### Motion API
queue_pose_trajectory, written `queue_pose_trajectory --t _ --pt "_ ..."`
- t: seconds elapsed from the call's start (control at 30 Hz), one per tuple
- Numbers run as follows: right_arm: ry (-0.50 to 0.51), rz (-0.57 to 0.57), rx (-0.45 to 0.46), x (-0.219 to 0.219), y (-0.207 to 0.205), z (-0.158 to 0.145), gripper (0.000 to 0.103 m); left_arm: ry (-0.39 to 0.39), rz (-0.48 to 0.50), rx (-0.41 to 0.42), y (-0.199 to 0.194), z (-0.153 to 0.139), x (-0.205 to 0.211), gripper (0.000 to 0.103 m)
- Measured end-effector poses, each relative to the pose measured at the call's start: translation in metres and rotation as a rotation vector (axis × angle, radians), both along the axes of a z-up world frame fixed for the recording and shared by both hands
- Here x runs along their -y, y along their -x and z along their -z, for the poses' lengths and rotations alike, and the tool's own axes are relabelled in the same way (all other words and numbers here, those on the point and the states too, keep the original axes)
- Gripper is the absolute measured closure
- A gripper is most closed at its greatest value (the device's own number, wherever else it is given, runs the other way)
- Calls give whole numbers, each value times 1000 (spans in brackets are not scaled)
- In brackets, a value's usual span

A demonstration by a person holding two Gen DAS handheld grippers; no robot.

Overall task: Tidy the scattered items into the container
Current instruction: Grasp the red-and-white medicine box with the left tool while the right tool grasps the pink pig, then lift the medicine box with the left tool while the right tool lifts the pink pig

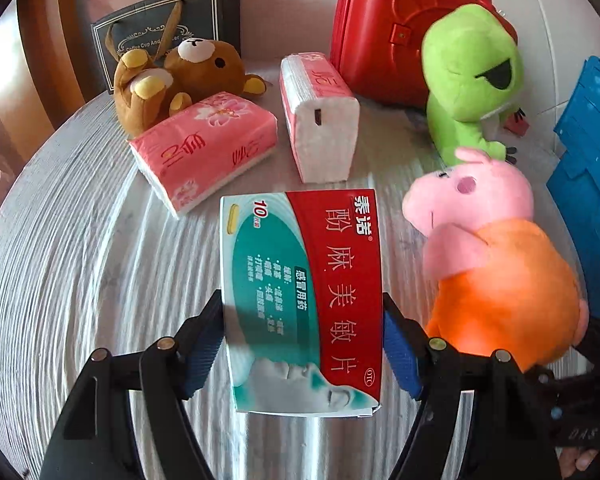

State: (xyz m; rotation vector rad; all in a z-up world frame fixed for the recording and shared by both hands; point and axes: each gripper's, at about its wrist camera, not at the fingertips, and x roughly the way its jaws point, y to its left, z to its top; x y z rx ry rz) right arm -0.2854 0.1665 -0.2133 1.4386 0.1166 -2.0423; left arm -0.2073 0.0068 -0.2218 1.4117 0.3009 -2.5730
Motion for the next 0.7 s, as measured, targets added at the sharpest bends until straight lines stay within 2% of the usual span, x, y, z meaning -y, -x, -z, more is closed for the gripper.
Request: queue_pose_trajectory --t 0.03,0.1,0.2,0.23,0.3,0.37,0.43,0.5,0.57,0.6,0.63,0.7 --pt "-15 8 17 -8 -12 2 18 6 4 5 -5 -1 -2 31" --pt "-31 32 18 -18 -24 -1 13 24 6 9 -5 -2 -13 31" --pt "-11 72 -28 -31 -25 -19 1 27 8 -4 -7 -8 -16 31" --pt "-6 82 -46 -33 -22 -25 0 30 10 -7 -5 -8 -16 31" --pt "-6 101 -77 -33 -10 -37 0 36 14 -14 -2 -12 -20 31" --pt "-18 108 -80 -34 -2 -35 0 34 19 -16 4 -10 -21 31" --pt "-45 118 -40 -26 11 -19 0 38 25 -19 6 -10 -25 31" --pt "-7 115 14 -22 16 -4 0 49 25 -16 5 -9 -29 32" --pt "3 108 40 -13 19 11 0 91 7 0 6 -5 -27 32" --pt "-2 110 43 -9 19 17 1 77 6 0 5 -5 -25 32" --pt "4 104 41 -6 20 20 7 68 4 -3 2 -5 -23 32" --pt "3 96 6 -3 15 15 15 97 -5 -14 -4 -10 -23 32"
